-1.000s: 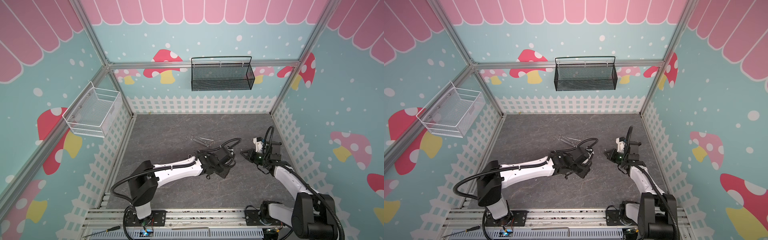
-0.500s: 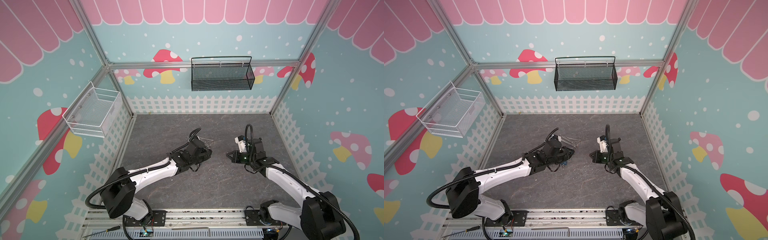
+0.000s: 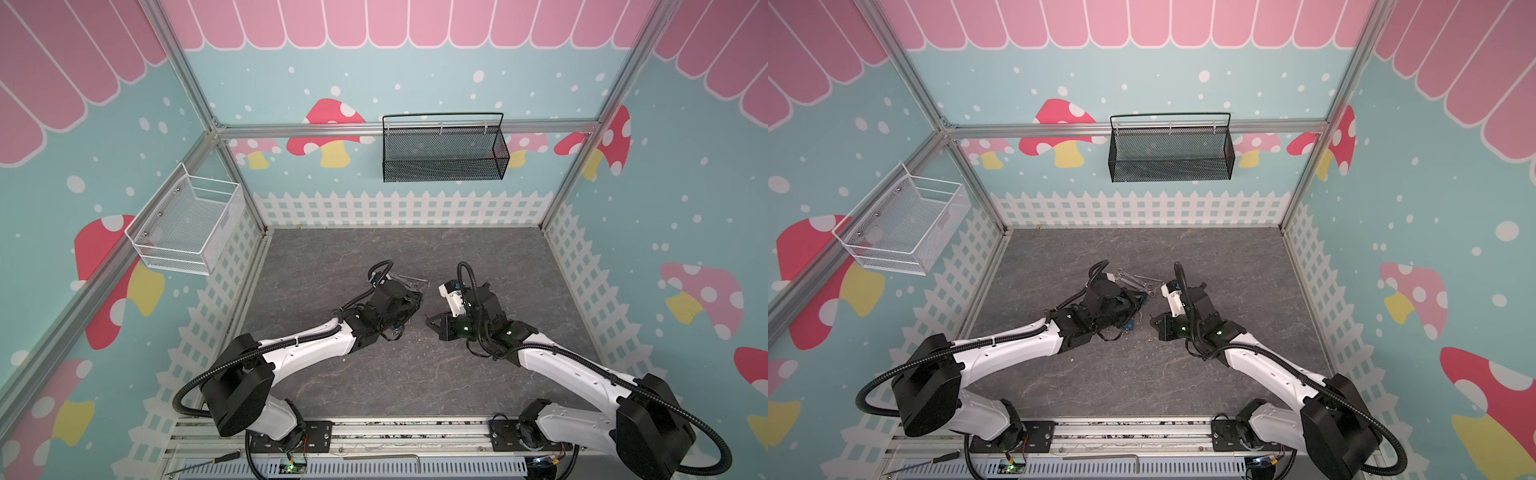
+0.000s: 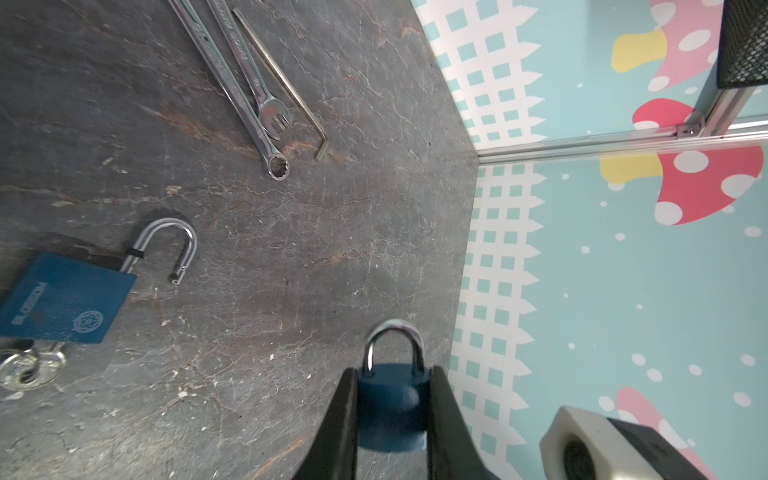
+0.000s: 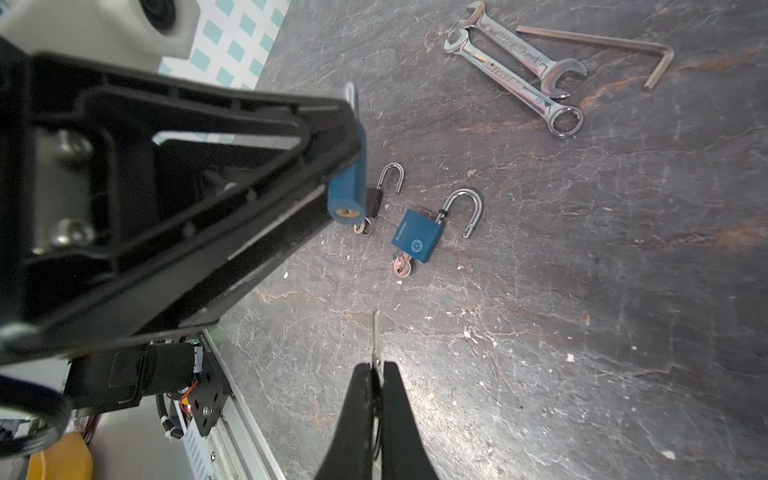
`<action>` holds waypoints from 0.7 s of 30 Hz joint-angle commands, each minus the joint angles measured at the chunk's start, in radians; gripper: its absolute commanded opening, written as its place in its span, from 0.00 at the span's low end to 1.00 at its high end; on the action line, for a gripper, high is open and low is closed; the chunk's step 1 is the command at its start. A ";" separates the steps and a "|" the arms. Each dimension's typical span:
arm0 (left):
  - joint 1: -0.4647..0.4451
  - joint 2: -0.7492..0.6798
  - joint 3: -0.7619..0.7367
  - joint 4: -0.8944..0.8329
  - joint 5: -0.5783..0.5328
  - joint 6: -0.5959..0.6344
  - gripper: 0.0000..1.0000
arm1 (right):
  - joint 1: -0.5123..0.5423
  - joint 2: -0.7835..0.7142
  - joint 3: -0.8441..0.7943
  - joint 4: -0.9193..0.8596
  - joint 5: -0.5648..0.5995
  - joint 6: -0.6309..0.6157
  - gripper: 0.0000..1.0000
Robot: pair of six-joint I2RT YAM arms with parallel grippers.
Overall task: Unlock with the key
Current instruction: 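Bring the key in the right gripper under the padlock held by the left gripper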
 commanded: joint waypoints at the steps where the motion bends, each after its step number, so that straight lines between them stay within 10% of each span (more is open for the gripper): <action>1: -0.011 -0.032 -0.013 -0.019 -0.083 -0.055 0.00 | 0.029 -0.006 -0.004 0.041 0.090 0.043 0.00; 21: -0.031 -0.072 -0.008 -0.108 -0.181 -0.035 0.00 | 0.096 0.065 0.054 0.169 0.124 0.118 0.00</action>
